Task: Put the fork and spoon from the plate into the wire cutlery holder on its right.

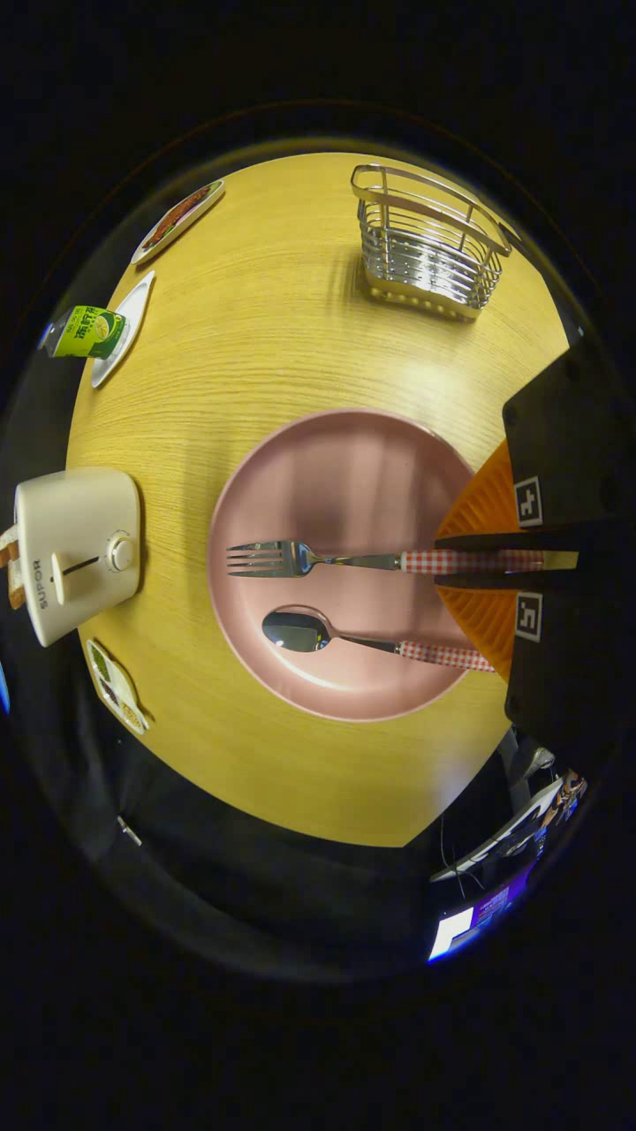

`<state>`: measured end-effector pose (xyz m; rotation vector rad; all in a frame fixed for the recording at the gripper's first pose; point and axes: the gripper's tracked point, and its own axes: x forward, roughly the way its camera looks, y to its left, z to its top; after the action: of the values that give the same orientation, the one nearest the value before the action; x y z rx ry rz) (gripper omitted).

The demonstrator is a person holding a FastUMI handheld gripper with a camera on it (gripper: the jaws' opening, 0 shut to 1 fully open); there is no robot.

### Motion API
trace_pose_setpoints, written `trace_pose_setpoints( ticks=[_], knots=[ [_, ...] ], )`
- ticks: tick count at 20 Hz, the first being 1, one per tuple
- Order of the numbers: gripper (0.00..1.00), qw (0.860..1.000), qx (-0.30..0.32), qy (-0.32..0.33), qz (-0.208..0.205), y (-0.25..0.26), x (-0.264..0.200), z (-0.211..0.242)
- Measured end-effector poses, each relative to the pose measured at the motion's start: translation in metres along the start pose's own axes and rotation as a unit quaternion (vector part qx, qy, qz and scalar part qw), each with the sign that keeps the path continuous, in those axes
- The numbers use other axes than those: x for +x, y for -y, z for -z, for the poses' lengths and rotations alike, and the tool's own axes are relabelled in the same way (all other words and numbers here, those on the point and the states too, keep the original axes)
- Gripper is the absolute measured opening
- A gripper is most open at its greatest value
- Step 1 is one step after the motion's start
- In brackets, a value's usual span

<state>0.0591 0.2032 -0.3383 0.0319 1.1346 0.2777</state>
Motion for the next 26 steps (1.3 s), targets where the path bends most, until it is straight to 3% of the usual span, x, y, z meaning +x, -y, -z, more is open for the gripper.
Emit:
trace_pose_setpoints(
  ticks=[5, 14, 19, 26],
  knots=[
    [0.08, 0.999, 0.014, 0.010, -0.032, 0.025, -0.056, 0.013],
    [0.08, 0.994, -0.096, -0.044, -0.016, 0.108, -0.161, 0.047],
    [0.08, 0.985, -0.141, -0.100, 0.016, 0.161, -0.181, 0.053],
    [0.08, 0.963, -0.160, -0.216, 0.022, 0.197, -0.184, 0.062]
  ],
)
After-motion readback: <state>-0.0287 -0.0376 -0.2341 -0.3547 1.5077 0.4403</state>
